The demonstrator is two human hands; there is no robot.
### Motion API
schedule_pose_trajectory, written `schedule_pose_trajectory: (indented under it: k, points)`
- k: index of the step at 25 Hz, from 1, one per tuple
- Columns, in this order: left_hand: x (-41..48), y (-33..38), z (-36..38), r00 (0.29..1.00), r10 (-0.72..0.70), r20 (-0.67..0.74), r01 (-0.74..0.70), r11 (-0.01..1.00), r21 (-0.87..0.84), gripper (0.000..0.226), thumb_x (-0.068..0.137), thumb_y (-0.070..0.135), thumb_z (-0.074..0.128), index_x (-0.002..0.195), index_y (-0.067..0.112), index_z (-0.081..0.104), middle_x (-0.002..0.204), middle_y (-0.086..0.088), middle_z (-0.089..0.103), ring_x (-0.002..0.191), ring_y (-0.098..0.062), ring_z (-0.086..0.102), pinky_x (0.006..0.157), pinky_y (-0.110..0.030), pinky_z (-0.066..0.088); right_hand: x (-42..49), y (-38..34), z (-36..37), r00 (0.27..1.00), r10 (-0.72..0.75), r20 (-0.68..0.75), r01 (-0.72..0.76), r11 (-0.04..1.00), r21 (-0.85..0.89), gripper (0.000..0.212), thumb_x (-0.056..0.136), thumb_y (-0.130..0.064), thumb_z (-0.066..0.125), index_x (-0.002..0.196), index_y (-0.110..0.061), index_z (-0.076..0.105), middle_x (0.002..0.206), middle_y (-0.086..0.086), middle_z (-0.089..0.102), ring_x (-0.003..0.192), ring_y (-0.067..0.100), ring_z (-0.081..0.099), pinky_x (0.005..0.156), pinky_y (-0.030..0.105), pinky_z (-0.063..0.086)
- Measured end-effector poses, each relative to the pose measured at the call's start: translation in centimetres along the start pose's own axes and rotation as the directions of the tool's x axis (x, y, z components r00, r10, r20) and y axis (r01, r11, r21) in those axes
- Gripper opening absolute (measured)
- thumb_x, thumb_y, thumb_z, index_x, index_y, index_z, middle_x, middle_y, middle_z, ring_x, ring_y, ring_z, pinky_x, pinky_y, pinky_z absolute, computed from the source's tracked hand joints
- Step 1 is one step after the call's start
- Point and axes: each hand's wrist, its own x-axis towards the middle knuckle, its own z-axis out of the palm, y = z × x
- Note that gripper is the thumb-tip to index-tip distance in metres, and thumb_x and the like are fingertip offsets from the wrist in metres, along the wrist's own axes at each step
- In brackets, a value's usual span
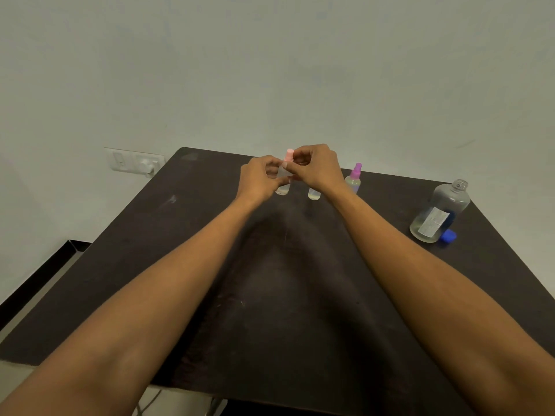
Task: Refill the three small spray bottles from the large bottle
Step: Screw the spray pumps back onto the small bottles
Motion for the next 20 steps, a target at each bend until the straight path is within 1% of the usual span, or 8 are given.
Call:
schedule_pose_trajectory:
  k: [2,5,7,10,13,16,18,20]
  points:
    - [1.2,-0.7,0.9,1.000,-0.011,0.004,0.012,1.000,-0.006,0.043,0.081,0.023,0.092,0.120,0.015,0.075,0.109,0.000,0.079,0.092,-0.005,0.071,0.088,-0.021,0.059,0.9,0.9,0.6,1.000,0.021,-0.005,-0.021,0.999,-0.025,0.028,0.093,-0.027,0.080,0.116,-0.011,0.079,0.107,0.002,0.079,0.083,0.002,0.068,0.065,0.001,0.045]
    - [2.1,-1.6,2.0,1.000,-0.021,0.003,0.021,1.000,0.011,0.045,0.082,0.025,0.091,0.122,0.013,0.074,0.110,0.001,0.078,0.095,-0.007,0.070,0.084,-0.017,0.055,1.5,1.8,1.2,0.999,0.044,0.007,-0.044,0.998,-0.038,0.028,0.095,-0.026,0.077,0.118,-0.010,0.079,0.109,0.004,0.079,0.093,0.009,0.072,0.069,0.003,0.045]
    - [2.5,-2.1,2.5,1.000,-0.026,0.001,0.026,1.000,0.017,0.045,0.083,0.025,0.090,0.123,0.012,0.074,0.110,0.001,0.077,0.097,-0.009,0.071,0.087,-0.020,0.056,1.7,2.2,1.6,0.998,0.056,0.017,-0.055,0.998,-0.038,0.028,0.096,-0.027,0.075,0.118,-0.010,0.079,0.109,0.005,0.079,0.093,0.009,0.070,0.072,0.006,0.045]
    - [2.6,-2.6,2.9,1.000,-0.028,0.001,0.028,0.999,0.037,0.042,0.086,0.022,0.088,0.124,0.011,0.074,0.109,-0.001,0.078,0.098,-0.010,0.072,0.091,-0.023,0.057,1.6,2.3,1.9,0.998,0.052,0.043,-0.051,0.998,-0.037,0.027,0.100,-0.029,0.069,0.116,-0.010,0.079,0.108,0.006,0.079,0.092,0.008,0.067,0.080,0.017,0.052]
    - [2.6,-3.0,3.1,1.000,-0.021,0.003,0.021,0.999,0.041,0.036,0.089,0.018,0.084,0.123,0.012,0.074,0.109,-0.001,0.078,0.096,-0.009,0.072,0.090,-0.022,0.057,1.4,2.4,2.1,0.995,0.055,0.079,-0.053,0.998,-0.023,0.028,0.103,-0.030,0.063,0.113,-0.009,0.079,0.106,0.006,0.079,0.092,0.009,0.069,0.088,0.027,0.057]
    - [2.8,-3.2,3.1,1.000,-0.021,-0.002,0.021,0.999,0.040,0.032,0.092,0.015,0.080,0.123,0.012,0.075,0.109,-0.003,0.078,0.100,-0.012,0.073,0.093,-0.028,0.058,1.3,2.2,2.3,0.991,0.082,0.104,-0.082,0.997,-0.001,0.033,0.106,-0.034,0.059,0.113,-0.008,0.078,0.108,0.006,0.079,0.103,0.017,0.073,0.094,0.035,0.058]
    - [2.9,-3.4,3.2,1.000,-0.016,-0.006,0.017,0.998,0.054,0.029,0.094,0.013,0.078,0.123,0.013,0.075,0.105,0.000,0.077,0.095,-0.008,0.073,0.093,-0.027,0.059,1.2,2.0,2.4,0.988,0.084,0.131,-0.083,0.996,-0.016,0.036,0.108,-0.035,0.056,0.112,-0.005,0.075,0.106,0.010,0.078,0.105,0.021,0.073,0.097,0.042,0.057]
    - [3.0,-3.6,3.2,1.000,-0.011,-0.007,0.011,0.998,0.066,0.028,0.095,0.012,0.076,0.123,0.014,0.074,0.100,0.005,0.074,0.087,0.002,0.068,0.090,-0.022,0.058,1.1,1.8,2.5,0.984,0.084,0.159,-0.082,0.996,-0.019,0.035,0.107,-0.034,0.055,0.112,-0.004,0.073,0.107,0.011,0.077,0.105,0.023,0.072,0.098,0.045,0.056]
